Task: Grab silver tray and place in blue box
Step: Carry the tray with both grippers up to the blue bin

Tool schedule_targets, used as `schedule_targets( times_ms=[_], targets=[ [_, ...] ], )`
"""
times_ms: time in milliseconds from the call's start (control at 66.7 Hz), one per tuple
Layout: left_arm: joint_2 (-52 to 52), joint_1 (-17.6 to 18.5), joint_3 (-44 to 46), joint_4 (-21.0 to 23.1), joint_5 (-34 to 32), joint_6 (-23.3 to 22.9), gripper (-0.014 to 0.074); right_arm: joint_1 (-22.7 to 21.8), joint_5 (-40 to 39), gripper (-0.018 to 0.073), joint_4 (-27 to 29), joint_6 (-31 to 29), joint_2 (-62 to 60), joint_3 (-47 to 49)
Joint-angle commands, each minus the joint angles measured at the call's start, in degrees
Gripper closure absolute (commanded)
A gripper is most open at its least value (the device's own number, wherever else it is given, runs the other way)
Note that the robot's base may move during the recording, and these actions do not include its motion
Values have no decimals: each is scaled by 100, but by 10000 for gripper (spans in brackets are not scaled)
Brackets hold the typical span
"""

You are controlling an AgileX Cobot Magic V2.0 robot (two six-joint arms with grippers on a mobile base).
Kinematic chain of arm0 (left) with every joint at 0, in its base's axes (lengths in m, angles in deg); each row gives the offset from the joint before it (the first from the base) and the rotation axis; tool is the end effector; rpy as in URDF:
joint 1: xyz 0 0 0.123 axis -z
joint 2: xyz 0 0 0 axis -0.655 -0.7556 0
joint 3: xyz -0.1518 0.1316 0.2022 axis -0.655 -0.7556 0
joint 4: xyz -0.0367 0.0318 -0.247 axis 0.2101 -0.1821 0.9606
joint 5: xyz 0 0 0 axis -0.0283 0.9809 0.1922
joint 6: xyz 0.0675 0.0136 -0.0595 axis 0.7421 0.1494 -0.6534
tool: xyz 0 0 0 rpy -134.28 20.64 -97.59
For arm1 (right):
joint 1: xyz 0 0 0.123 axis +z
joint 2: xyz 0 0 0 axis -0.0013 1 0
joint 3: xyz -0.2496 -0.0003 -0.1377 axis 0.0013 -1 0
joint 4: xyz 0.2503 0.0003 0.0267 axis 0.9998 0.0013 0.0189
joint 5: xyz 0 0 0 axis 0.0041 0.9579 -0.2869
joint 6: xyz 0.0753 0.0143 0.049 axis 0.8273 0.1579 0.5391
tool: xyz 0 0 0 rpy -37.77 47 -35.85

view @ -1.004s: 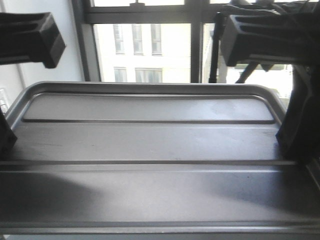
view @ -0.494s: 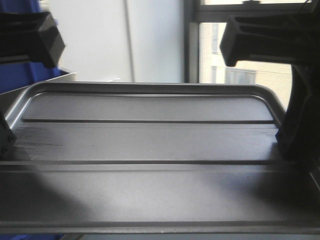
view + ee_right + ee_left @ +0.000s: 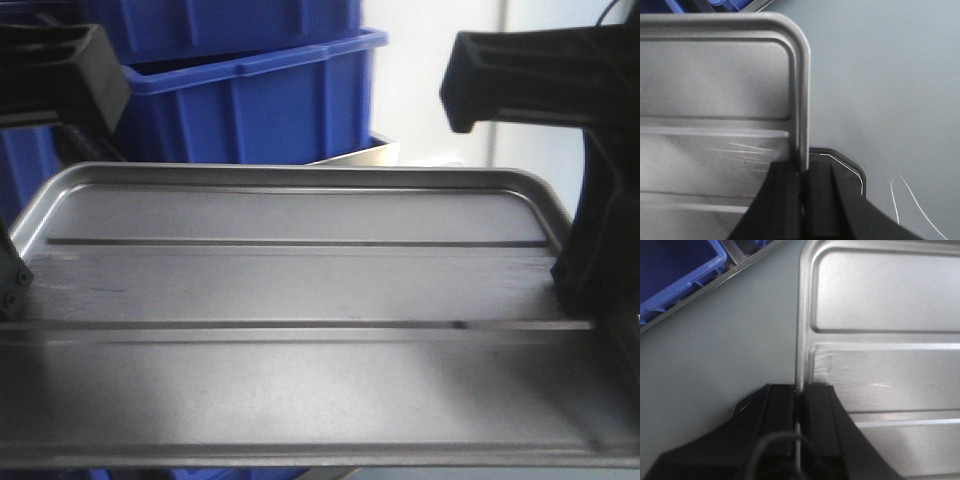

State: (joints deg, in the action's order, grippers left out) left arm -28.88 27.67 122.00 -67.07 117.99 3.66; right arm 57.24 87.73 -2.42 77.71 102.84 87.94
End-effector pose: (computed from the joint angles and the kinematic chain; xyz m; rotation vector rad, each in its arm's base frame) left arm 0.1022 -0.1770 0.2822 0.1043 2.6643 -0.2539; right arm 0.1308 0.1588 0.2778 0.0567 2.6871 0.2613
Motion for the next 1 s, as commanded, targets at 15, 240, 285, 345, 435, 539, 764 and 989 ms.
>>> schedule_targets(
  times_ms=[15,240,285,345,435,539,764,989],
  targets=[
    [132,51,160,-182,-109,-63,602,17,-170,505,-200,-16,-123,162],
    [132,51,160,-182,-109,-63,602,17,-170,505,-200,-16,-123,162],
    [132,51,160,-182,-109,-63,602,17,-170,505,-200,-16,-123,162],
    [132,51,160,-182,-109,-63,602,17,-170,505,-200,-16,-123,162],
    [132,51,160,-182,-109,-63,602,17,-170,505,-200,-16,-123,162],
    [132,51,160,-182,-109,-63,602,17,-170,505,-200,-16,-123,162],
    [132,51,160,-182,-109,-63,602,17,-170,505,-200,-16,-123,162],
    [132,51,160,-182,-109,-63,602,17,-170,505,-200,-16,-123,162]
  ],
)
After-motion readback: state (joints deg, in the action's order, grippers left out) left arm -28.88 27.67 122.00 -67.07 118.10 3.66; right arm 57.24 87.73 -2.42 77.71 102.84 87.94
